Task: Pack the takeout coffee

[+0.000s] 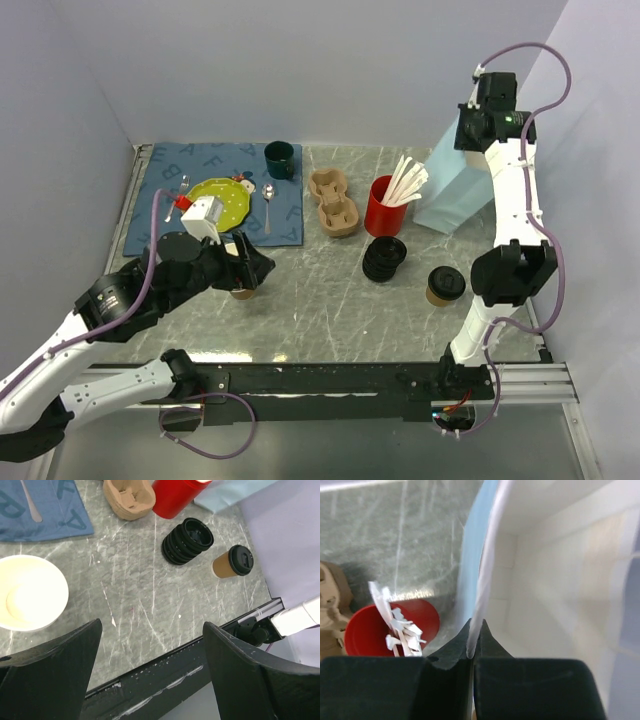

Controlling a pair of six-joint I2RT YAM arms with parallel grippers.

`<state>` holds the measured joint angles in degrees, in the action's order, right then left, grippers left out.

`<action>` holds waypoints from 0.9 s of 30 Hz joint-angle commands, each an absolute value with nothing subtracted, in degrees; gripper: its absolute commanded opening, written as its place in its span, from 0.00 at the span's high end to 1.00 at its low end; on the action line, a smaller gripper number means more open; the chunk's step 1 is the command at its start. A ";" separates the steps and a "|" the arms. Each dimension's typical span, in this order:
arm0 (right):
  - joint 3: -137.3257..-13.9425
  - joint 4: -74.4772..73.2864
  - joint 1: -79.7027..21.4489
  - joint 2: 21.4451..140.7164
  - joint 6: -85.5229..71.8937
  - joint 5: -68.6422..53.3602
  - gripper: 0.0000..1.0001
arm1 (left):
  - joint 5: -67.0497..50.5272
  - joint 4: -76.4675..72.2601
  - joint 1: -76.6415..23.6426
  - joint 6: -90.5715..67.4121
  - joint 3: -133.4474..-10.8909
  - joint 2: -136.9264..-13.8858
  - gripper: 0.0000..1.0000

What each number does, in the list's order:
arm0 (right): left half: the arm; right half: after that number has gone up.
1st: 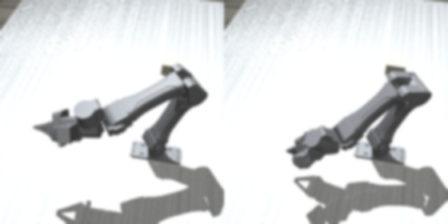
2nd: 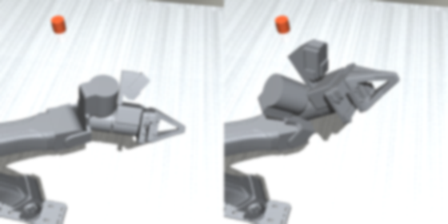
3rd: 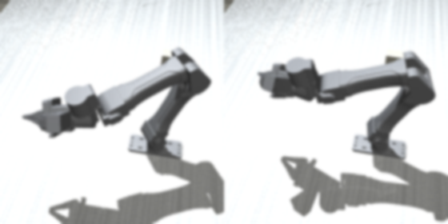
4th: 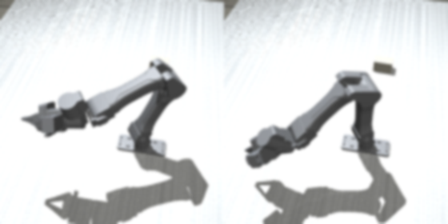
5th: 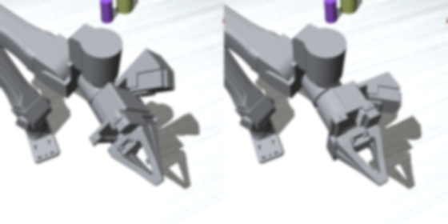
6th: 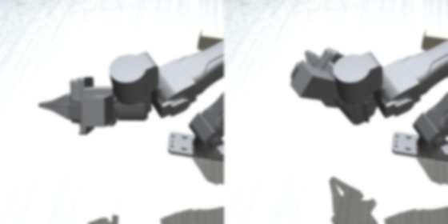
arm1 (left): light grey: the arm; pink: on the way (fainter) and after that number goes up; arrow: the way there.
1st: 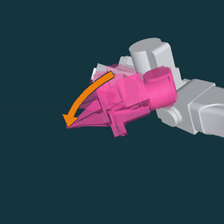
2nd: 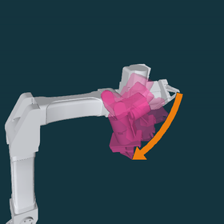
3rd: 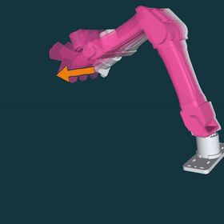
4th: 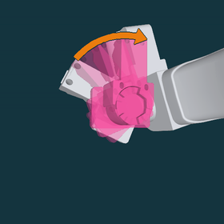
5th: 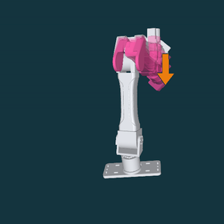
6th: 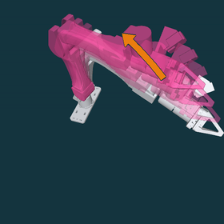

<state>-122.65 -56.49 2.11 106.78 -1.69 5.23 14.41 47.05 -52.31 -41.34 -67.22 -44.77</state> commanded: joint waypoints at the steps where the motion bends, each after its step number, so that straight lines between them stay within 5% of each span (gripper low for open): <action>1: -127.36 -49.75 0.97 100.82 4.56 1.41 1.00 | 14.24 48.69 -52.30 -44.46 -68.38 -43.16 0.11; 17: -132.45 -50.97 -22.20 87.19 24.95 12.83 1.00 | 25.12 58.70 -52.38 -47.02 -74.53 -40.61 0.07; 27: -122.18 -47.91 -42.24 79.19 32.87 30.13 1.00 | 29.44 63.36 -52.29 -46.84 -76.99 -38.76 0.07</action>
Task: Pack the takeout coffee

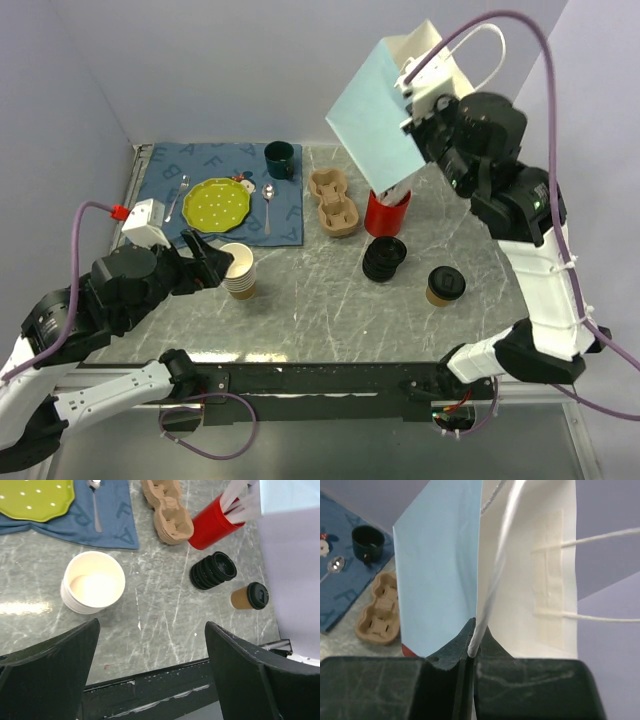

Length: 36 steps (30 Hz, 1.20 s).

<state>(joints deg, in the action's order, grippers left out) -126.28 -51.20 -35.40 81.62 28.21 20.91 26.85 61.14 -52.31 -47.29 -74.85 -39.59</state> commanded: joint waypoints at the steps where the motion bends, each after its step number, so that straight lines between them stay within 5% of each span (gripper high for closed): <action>1: -121.56 -46.42 -43.67 78.75 33.31 31.54 1.00 | 29.53 63.72 -52.29 -47.02 -77.17 -38.76 0.08; 22: -106.03 -64.34 -72.15 79.98 24.09 31.56 1.00 | 28.83 66.97 -52.38 -46.67 -85.96 -39.46 0.09; 31: -82.74 -45.83 -77.43 71.99 20.48 20.32 1.00 | 31.38 68.74 -52.29 -46.58 -87.01 -44.38 0.08; 36: -80.07 -43.85 -77.87 71.19 19.34 18.99 0.99 | 29.27 66.10 -52.29 -47.02 -84.38 -47.62 0.11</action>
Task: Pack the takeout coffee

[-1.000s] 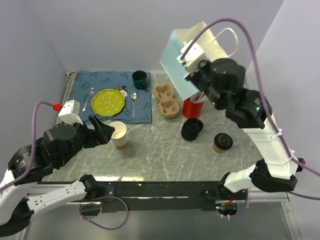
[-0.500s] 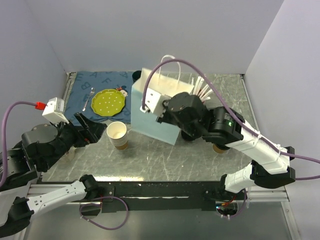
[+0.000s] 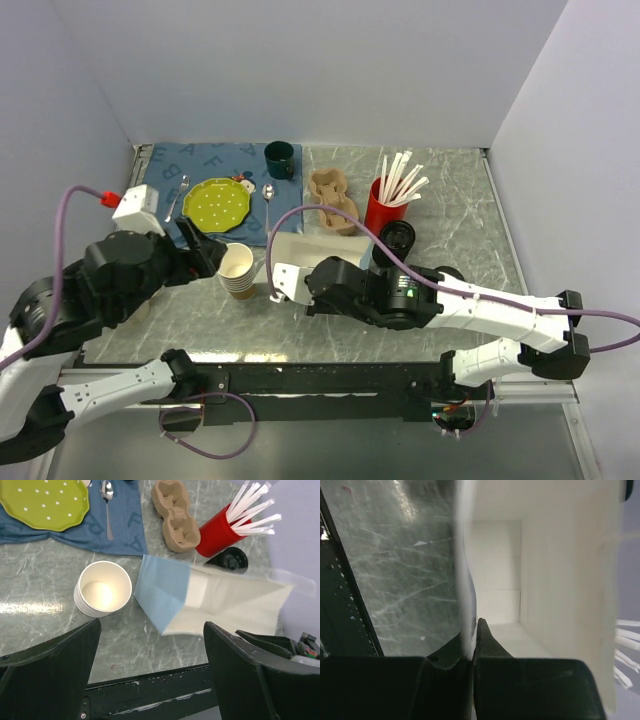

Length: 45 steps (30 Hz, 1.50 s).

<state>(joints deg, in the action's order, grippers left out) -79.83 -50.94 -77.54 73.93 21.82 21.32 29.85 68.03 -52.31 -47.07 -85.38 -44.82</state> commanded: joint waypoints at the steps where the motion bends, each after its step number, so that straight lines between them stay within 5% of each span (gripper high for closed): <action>1: -80.33 -44.03 -77.87 70.84 18.90 18.81 0.98 | 29.01 65.83 -52.29 -47.20 -84.20 -48.33 0.11; 14: -76.91 -42.71 -78.57 67.41 16.17 11.78 0.93 | 24.70 59.33 -52.29 -46.06 -81.13 -53.96 0.13; 24: -78.48 -43.94 -79.89 69.96 13.54 11.87 0.62 | 23.29 64.06 -52.29 -48.77 -80.16 -55.55 0.20; 32: -83.76 -44.03 -79.89 68.38 7.65 8.97 0.48 | 19.69 68.64 -52.38 -51.59 -79.37 -52.12 0.21; 43: -92.54 -39.03 -79.98 67.23 0.09 12.12 0.45 | 18.27 60.74 -52.29 -48.69 -71.37 -52.47 0.35; 45: -95.52 -37.97 -79.89 68.81 -2.17 15.19 0.44 | 18.19 59.77 -52.38 -47.11 -70.93 -52.65 0.45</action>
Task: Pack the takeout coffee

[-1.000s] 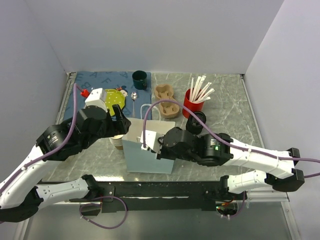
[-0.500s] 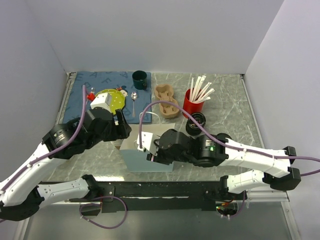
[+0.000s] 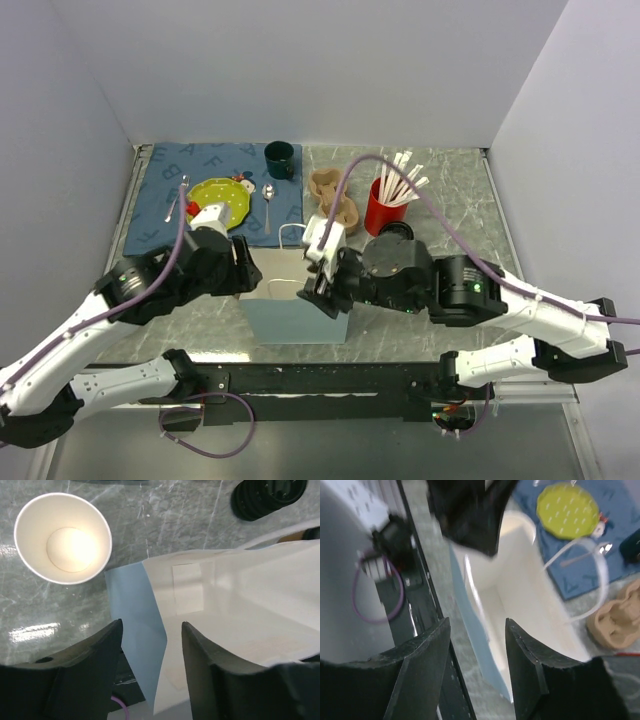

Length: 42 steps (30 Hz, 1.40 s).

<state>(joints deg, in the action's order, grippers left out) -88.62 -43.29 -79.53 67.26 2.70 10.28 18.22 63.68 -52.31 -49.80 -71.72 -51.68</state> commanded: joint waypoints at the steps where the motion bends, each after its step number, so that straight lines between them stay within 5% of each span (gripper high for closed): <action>1: -96.41 -37.27 -79.63 69.17 -2.98 20.16 0.45 | 18.28 59.50 -52.38 -46.85 -70.75 -52.47 0.52; 4: -99.66 -34.72 -76.92 70.49 -5.18 27.83 0.45 | 16.80 57.31 -52.29 -45.18 -69.01 -50.11 0.74; 9: -104.57 -35.49 -62.61 73.64 -10.35 31.65 0.47 | 10.29 51.07 -52.38 -41.31 -63.20 -42.29 0.98; 18: -107.05 -45.08 -35.89 83.84 -15.91 19.16 0.50 | 9.93 51.76 -52.29 -39.72 -62.57 -38.93 0.99; 42: -124.19 -50.80 -28.74 121.37 -8.52 2.73 0.49 | 10.28 51.06 -52.29 -45.79 -62.67 -41.57 0.95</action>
